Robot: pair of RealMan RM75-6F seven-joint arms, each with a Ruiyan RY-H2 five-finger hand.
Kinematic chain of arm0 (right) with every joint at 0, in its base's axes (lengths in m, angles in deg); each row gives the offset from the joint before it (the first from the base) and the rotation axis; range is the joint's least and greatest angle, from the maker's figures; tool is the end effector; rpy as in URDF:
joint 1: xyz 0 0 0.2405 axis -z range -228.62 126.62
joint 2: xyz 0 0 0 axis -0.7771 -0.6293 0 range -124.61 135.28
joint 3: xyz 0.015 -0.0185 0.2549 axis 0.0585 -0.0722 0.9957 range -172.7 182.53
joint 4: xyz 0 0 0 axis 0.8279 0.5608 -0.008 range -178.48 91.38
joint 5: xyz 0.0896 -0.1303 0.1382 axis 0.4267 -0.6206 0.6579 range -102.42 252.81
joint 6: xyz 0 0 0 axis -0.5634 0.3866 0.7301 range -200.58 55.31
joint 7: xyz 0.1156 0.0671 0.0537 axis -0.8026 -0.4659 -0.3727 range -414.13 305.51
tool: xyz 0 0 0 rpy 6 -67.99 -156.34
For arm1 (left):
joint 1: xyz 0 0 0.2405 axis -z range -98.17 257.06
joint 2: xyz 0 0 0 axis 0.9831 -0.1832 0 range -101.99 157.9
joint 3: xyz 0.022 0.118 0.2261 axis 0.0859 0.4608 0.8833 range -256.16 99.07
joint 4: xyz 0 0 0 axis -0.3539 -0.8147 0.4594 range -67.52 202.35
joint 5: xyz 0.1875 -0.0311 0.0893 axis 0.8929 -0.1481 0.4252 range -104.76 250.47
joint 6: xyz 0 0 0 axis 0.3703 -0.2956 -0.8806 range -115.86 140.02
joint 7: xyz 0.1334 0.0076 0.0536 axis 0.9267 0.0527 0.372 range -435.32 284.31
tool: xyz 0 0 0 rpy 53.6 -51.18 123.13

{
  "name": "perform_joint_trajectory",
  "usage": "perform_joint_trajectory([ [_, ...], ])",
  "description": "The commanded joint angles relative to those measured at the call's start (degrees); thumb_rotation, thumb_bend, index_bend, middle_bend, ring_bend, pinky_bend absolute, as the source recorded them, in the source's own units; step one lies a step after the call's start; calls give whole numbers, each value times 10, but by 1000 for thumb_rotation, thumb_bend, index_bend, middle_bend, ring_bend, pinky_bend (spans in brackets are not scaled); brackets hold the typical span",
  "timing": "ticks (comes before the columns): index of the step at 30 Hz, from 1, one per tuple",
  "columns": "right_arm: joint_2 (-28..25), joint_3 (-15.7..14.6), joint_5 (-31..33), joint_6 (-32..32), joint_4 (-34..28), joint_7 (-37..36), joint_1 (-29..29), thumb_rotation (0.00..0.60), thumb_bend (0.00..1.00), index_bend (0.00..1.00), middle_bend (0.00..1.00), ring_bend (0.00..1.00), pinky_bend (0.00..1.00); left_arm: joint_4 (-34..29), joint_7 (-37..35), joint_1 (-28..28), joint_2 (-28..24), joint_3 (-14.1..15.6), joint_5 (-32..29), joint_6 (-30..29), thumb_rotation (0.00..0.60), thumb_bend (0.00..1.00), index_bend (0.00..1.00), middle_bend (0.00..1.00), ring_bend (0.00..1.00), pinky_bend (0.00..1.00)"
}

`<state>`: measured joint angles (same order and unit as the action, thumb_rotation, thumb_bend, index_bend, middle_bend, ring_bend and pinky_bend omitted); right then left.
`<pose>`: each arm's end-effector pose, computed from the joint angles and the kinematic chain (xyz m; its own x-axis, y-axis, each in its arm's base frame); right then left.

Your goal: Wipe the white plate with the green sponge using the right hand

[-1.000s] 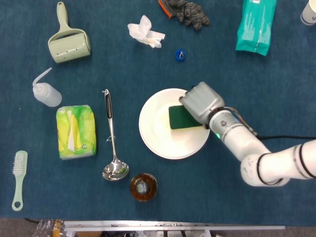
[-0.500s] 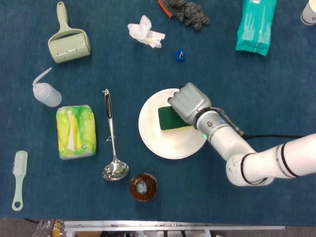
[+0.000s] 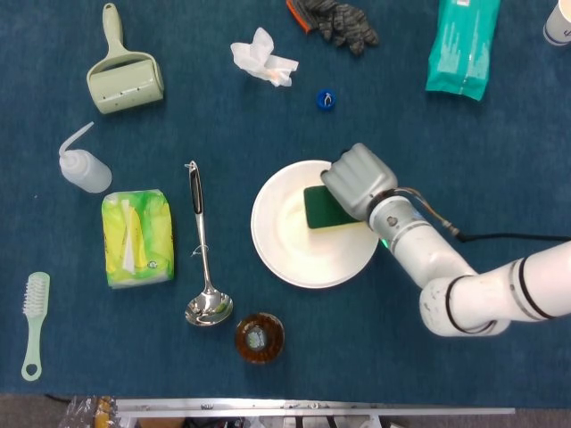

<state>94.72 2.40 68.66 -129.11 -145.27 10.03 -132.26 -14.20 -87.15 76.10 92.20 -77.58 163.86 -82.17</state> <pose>-0.0480 -0.3136 -0.0642 0.8945 -0.3423 0.2876 -0.4449 -0.6178 0.6484 -0.3489 0.1201 0.1832 0.3829 -0.0300 0.9233 0.9238 0.0228 -0.3823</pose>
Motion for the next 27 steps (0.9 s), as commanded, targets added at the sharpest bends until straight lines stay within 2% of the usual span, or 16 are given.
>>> perform_joint_trajectory([
  [1,-11,-8,1,-5,-14,6,-3,600,216,506,358,275,503,-2,2,1,1,0,2,1,600,367,322,265,178,163],
  [11,-6,-15,7,-8,-23,12,-9,600,216,506,358,275,503,-1,3,1,5,1,1,3,600,367,322,264,178,163],
  [27,40,8,19,1,21,12,-26,600,216,506,358,276,503,19,-15,-7,8,0,-7,-1,600,367,322,264,177,163],
])
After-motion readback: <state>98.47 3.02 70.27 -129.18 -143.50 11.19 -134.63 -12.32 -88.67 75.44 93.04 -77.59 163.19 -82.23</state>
